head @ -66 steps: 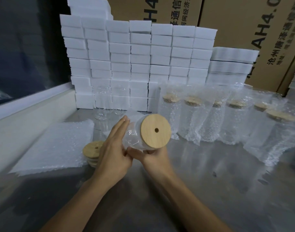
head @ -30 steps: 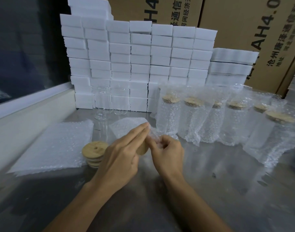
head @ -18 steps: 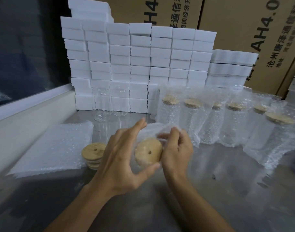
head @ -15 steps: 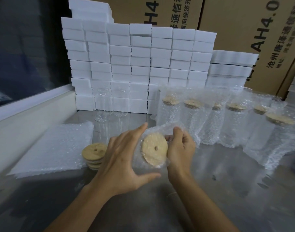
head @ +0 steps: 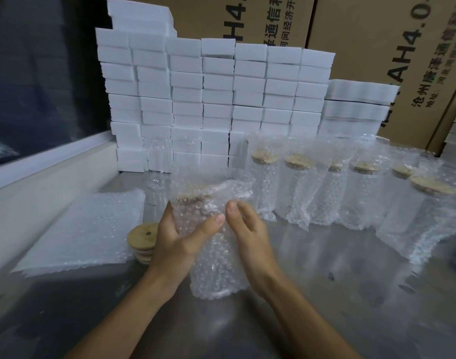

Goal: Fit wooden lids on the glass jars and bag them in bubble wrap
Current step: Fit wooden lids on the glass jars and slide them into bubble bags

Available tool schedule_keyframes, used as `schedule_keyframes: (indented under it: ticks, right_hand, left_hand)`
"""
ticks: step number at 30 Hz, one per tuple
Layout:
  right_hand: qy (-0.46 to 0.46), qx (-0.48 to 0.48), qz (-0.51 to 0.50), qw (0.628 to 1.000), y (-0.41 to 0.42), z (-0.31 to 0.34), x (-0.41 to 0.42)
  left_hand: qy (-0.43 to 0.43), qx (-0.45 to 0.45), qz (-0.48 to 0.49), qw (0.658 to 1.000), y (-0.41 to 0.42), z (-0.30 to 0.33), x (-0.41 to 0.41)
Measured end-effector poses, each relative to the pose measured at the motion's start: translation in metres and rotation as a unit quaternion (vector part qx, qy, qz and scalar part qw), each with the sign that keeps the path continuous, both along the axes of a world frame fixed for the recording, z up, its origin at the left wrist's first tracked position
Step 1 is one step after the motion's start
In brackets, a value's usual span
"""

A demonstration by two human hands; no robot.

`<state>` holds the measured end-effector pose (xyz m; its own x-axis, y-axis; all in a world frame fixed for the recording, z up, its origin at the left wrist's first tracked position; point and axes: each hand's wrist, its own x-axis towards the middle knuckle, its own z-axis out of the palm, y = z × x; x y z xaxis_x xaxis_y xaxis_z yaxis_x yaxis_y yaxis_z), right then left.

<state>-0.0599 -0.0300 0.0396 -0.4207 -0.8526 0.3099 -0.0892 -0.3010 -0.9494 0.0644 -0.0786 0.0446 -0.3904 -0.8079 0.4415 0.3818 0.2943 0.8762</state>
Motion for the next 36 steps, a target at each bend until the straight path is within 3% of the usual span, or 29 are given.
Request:
schedule_keyframes:
  ticks: [9,15,17,20,23,30,36]
  right_hand:
    - [-0.023,-0.054,-0.112,0.992,0.002,0.007,0.002]
    - [-0.108,-0.094,-0.154,0.978,-0.002,0.002,-0.003]
    - [-0.077,-0.095,-0.198,0.973,-0.003,0.001,-0.005]
    - [0.078,-0.047,-0.239,0.967,-0.002,-0.003,-0.003]
    - [0.155,-0.039,-0.18,0.971,-0.002,-0.005,0.005]
    - [0.172,0.018,0.052,0.984,0.001,-0.004,0.016]
    - [0.155,-0.01,0.048,0.987,-0.004,-0.019,0.013]
  left_hand:
    - [-0.038,0.022,-0.058,0.997,-0.001,-0.001,0.001]
    - [-0.056,0.065,-0.128,0.988,0.004,-0.009,-0.004]
    - [-0.041,0.074,-0.093,0.992,0.005,-0.009,-0.005]
    - [-0.012,0.059,-0.023,0.998,0.004,-0.006,-0.003]
    - [0.016,0.051,0.038,0.998,0.0,0.001,0.001]
    - [0.051,0.021,0.12,0.991,-0.003,0.008,0.008]
    - [0.012,-0.025,0.052,0.998,-0.002,0.001,0.002]
